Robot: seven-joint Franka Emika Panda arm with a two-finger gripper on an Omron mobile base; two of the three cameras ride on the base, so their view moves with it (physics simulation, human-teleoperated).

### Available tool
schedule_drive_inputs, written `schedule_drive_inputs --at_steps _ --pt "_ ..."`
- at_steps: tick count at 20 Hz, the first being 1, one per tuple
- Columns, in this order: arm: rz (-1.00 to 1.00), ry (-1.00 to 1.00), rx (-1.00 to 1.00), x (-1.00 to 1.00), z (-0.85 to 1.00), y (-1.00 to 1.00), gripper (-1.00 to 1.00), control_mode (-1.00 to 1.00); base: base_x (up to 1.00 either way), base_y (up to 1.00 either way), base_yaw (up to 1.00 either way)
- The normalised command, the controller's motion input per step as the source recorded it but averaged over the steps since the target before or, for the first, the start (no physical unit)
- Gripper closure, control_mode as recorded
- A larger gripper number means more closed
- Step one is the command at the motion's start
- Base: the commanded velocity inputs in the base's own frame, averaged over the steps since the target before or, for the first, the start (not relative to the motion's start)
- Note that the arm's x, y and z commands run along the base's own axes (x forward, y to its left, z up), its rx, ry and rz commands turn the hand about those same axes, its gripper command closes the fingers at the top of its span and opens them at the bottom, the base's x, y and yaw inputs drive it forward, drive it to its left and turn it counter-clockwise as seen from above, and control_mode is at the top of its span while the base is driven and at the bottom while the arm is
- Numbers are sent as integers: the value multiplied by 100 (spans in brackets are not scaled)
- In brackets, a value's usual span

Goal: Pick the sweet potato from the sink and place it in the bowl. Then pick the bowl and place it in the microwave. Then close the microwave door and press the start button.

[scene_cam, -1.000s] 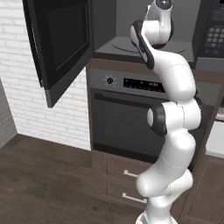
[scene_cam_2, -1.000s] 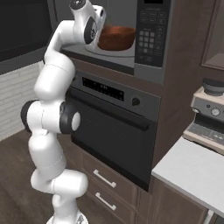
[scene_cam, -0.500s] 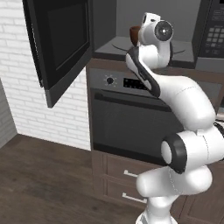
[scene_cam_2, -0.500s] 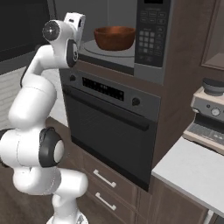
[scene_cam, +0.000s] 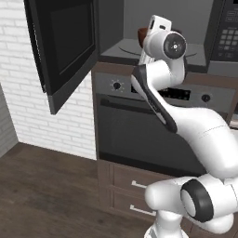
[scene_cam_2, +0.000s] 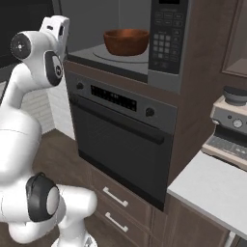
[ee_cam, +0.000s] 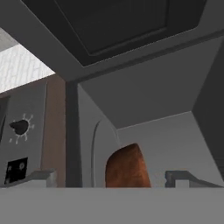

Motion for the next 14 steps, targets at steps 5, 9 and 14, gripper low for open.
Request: schedule_drive_inputs --at_steps 5,9,14 --pt "7 0 -9 -100 3 36 -100 -100 0 0 0" --pt "11 -7 -10 -100 0 40 -100 -100 0 0 0" --pt "7 -11 0 -100 0 43 -100 -100 0 0 0"
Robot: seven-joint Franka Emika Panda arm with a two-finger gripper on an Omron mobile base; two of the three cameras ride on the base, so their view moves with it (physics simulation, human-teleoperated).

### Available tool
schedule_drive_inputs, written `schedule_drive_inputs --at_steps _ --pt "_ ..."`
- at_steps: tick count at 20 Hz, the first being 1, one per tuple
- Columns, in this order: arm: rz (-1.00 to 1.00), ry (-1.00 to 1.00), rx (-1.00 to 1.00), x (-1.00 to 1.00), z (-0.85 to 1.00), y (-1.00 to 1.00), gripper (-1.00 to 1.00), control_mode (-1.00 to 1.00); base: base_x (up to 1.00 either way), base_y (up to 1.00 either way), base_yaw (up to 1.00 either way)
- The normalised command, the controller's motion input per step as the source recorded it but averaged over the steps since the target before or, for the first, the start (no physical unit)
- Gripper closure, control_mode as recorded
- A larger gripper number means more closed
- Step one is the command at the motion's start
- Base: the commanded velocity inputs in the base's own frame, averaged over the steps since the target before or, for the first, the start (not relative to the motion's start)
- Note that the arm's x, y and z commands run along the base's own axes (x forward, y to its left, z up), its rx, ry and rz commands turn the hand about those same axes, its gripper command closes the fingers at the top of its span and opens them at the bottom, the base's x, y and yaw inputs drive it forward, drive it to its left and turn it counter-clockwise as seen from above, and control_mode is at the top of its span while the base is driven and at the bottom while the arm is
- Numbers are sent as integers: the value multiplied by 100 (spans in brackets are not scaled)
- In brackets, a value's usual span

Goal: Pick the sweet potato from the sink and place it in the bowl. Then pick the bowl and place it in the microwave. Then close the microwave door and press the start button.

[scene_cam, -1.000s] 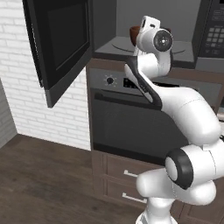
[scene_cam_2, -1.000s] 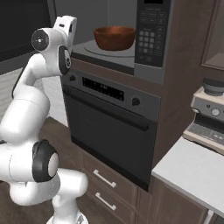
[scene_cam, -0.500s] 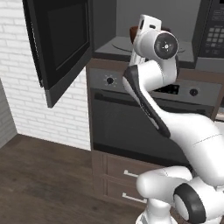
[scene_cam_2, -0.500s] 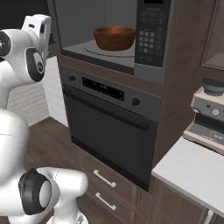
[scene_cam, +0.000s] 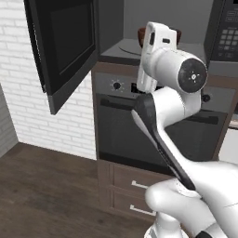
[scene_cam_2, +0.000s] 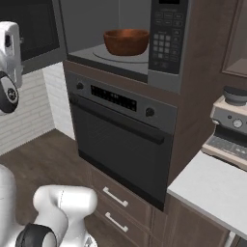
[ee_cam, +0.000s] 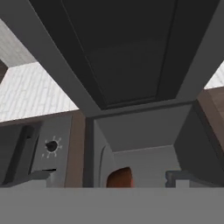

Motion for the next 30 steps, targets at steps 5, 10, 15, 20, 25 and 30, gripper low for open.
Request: schedule_drive_inputs --at_steps 5,10,15,20,25,30 --pt "0 -23 0 -100 -5 58 -100 -100 0 0 0" --pt "-11 -9 0 -100 0 70 -100 -100 0 0 0" --pt "-22 -5 4 -97 -2 85 -100 -100 0 0 0" --pt "-20 -13 8 -59 -29 73 -100 -100 0 0 0" --pt "-21 -5 1 23 -79 87 -100 -100 0 0 0" --pt "-17 -8 0 30 -79 92 -100 -100 0 0 0"
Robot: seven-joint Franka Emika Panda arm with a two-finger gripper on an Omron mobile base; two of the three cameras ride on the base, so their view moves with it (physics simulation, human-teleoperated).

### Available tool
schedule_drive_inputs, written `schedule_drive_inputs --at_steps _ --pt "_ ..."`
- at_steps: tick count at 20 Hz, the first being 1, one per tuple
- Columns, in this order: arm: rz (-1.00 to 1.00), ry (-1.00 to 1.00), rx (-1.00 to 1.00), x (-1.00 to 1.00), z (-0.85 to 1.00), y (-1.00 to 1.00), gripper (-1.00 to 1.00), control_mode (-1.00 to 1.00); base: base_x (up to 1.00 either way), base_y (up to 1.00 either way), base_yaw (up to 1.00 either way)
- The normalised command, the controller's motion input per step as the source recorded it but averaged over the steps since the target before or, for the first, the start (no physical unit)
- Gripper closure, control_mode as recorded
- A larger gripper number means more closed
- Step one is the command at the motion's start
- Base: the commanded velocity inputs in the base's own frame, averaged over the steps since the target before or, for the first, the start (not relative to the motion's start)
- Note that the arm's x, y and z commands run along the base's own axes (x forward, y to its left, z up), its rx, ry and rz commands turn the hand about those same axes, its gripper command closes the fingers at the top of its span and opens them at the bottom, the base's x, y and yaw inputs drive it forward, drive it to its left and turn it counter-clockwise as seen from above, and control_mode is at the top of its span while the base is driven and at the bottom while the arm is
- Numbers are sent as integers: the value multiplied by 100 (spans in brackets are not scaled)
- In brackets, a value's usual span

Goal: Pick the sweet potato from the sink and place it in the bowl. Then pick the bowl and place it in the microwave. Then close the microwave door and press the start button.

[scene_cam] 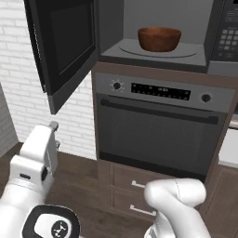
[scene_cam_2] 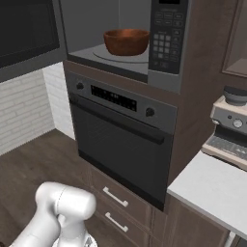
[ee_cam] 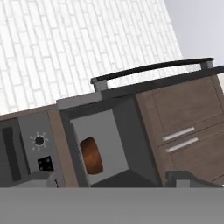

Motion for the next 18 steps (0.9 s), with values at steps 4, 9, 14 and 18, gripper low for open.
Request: schedule_drive_inputs --at_steps 4,9,14,18 --pt "-7 -1 -2 49 -57 81 -100 -100 0 0 0" --pt "-4 0 0 74 -43 62 -100 -100 0 0 0" --pt "0 5 0 87 -23 48 -100 -100 0 0 0" --pt "0 11 0 94 -14 16 -100 -100 0 0 0"
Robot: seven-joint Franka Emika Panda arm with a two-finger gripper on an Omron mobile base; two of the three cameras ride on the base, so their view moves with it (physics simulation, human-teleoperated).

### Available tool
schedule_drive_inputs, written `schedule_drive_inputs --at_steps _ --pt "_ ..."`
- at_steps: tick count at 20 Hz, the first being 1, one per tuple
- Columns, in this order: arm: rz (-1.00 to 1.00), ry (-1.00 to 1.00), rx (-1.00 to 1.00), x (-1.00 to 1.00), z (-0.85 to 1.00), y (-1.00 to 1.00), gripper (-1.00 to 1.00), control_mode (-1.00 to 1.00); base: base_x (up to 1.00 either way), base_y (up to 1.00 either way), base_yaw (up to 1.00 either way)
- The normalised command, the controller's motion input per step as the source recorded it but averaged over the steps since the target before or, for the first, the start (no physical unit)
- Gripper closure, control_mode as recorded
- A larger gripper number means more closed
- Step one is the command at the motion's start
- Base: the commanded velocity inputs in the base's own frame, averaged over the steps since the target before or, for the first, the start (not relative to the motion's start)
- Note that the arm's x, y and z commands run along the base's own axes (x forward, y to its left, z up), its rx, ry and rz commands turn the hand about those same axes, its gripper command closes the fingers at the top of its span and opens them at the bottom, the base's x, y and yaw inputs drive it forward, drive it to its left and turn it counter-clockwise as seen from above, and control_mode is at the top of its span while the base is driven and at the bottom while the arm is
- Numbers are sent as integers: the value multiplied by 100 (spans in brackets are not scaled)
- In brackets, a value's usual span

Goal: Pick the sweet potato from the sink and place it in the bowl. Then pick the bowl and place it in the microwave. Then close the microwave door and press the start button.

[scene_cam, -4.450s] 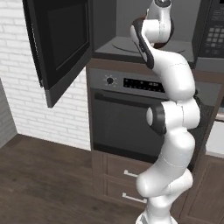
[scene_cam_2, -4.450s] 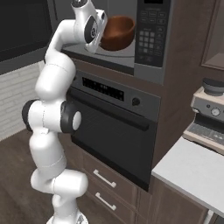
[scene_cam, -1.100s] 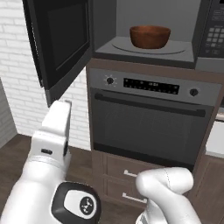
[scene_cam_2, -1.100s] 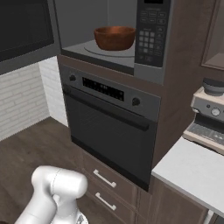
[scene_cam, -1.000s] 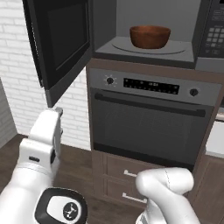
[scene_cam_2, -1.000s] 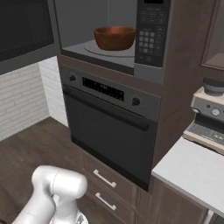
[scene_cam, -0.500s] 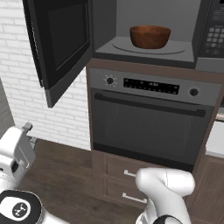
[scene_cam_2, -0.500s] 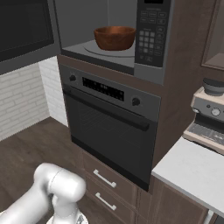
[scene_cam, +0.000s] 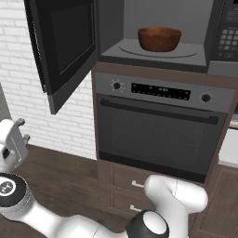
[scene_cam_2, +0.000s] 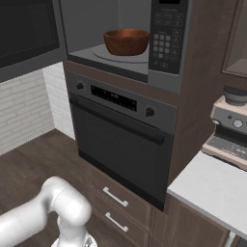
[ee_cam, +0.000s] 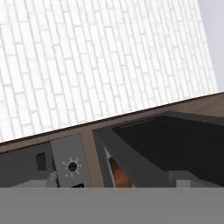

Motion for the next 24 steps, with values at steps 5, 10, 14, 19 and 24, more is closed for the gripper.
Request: schedule_drive_inputs --at_steps 5,10,14,19,24 --pt "0 5 1 83 1 1 -100 -100 0 0 0" --pt "0 12 0 92 0 1 -100 -100 0 0 0" --pt "0 7 0 78 6 7 -100 -100 0 0 0" --pt "0 1 8 36 47 -13 -100 -100 0 0 0" --pt "0 -1 17 1 63 -47 -100 -100 0 0 0"
